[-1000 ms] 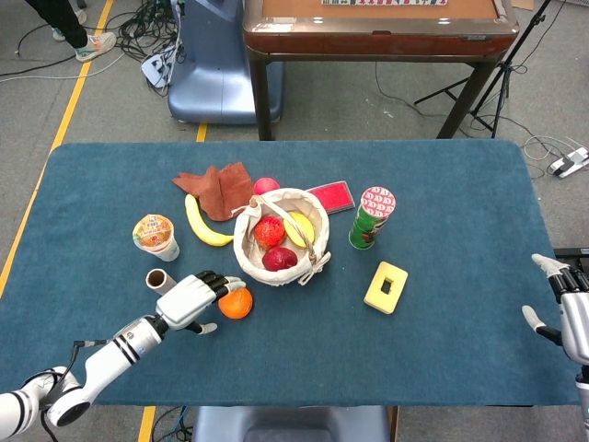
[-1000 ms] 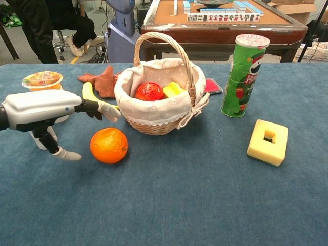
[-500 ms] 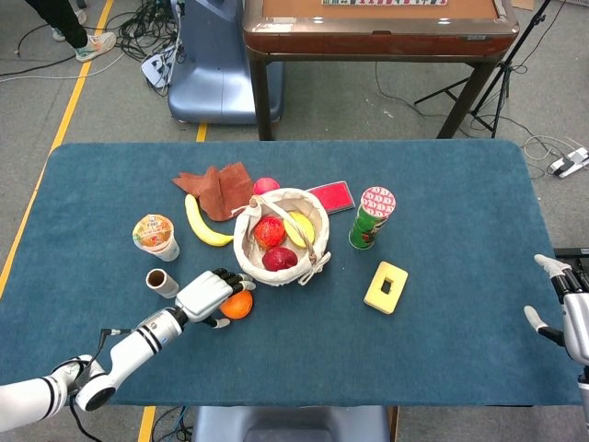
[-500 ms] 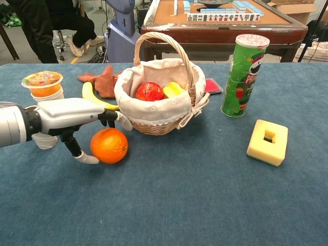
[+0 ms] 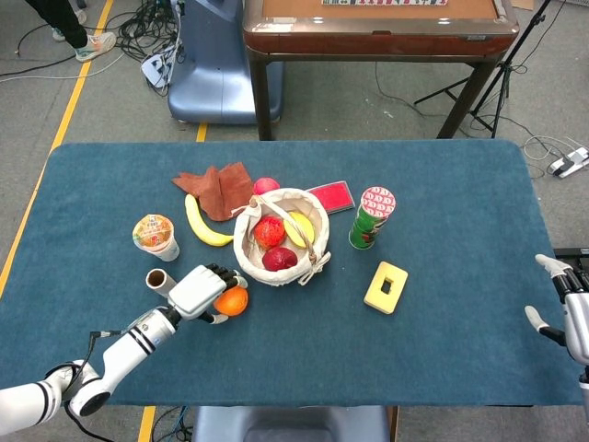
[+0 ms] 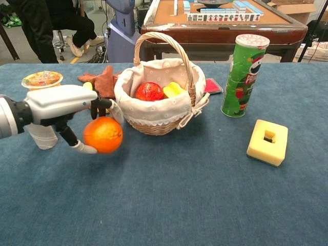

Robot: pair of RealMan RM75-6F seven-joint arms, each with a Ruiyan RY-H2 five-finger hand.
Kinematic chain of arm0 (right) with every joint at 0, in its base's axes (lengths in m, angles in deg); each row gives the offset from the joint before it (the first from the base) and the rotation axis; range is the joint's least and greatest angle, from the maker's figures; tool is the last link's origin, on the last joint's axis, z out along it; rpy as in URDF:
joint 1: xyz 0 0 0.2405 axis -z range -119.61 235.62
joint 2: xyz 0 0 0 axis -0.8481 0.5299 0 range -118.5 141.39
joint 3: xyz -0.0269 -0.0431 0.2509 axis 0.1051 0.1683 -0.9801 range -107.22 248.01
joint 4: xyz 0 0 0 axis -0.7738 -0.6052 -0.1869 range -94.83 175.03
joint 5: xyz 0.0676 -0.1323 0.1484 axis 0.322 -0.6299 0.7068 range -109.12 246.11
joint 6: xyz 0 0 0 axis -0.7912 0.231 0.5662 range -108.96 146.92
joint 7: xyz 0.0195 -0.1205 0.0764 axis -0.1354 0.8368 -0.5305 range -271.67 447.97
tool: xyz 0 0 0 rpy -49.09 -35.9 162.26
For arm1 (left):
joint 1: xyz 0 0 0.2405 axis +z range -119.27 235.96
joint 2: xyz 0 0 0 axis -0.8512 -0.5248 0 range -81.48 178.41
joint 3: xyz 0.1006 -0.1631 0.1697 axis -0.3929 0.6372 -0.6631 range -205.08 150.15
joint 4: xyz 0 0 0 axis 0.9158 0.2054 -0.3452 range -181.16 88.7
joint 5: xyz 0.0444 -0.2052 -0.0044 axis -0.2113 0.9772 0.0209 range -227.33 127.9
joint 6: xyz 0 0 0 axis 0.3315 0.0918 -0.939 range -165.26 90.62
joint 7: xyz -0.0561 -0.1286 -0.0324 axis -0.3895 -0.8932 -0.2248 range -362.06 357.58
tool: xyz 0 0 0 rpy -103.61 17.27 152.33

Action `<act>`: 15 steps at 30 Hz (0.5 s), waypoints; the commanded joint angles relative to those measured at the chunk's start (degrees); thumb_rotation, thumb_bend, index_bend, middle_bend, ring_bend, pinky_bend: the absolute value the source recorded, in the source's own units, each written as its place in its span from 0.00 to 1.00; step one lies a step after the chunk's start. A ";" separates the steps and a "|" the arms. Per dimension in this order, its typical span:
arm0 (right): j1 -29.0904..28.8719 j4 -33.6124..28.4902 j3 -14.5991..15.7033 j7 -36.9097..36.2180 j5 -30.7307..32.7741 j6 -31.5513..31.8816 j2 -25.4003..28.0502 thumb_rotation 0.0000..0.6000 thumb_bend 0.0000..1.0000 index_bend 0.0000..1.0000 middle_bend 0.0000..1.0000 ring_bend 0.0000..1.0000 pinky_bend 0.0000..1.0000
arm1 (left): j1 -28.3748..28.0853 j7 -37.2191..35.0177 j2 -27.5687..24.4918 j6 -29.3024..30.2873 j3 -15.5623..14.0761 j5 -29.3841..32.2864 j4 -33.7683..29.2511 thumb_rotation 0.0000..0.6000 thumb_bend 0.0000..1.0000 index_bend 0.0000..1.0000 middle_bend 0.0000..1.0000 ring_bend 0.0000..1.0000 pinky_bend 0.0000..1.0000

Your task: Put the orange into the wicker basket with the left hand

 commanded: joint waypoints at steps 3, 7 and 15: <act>-0.13 0.09 -0.14 -0.20 -0.29 0.16 -0.21 1.00 0.21 0.21 0.26 0.26 0.40 | 1.22 -1.69 -5.50 4.53 1.41 -0.56 -6.53 1.00 0.22 0.43 0.48 0.49 0.36; -0.16 -0.01 -0.07 -0.11 -0.47 0.12 -0.08 1.00 0.21 0.21 0.26 0.26 0.40 | 1.49 -2.64 -7.44 6.67 2.59 -0.54 -9.16 1.00 0.22 0.42 0.48 0.48 0.36; -0.06 -0.26 0.01 -0.11 -0.78 0.33 0.23 1.00 0.21 0.21 0.26 0.26 0.40 | -0.66 -6.61 -5.24 5.93 5.48 1.65 -8.48 1.00 0.22 0.41 0.48 0.48 0.36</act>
